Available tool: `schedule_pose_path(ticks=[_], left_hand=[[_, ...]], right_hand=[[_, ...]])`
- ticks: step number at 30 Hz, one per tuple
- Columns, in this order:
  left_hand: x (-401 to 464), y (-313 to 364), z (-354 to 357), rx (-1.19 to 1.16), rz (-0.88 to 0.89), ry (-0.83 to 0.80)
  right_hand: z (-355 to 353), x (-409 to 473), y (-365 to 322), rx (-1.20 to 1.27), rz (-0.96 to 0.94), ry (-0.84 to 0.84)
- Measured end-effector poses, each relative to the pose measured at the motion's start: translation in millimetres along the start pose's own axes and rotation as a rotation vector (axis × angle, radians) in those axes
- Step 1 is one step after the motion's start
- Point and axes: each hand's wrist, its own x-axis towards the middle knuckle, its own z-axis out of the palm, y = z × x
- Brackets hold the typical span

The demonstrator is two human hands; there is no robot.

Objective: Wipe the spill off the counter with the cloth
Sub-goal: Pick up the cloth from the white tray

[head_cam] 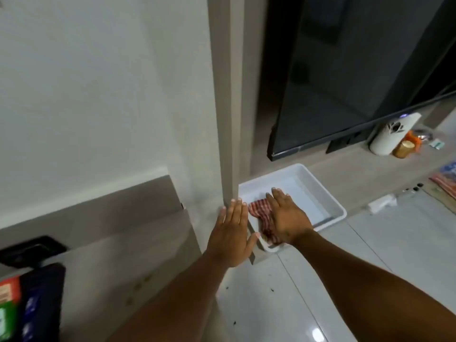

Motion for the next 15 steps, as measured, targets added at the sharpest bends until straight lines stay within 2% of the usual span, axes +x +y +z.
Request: schedule_pose_path(ticks=[6,15], left_hand=[[26,8,41,0.031,-0.143,-0.079],[41,2,55,-0.021,-0.205,-0.114]], right_hand=[[39,34,-2,0.121,-0.021,-0.079],[69,51,-2,0.178,0.033,-0.152]])
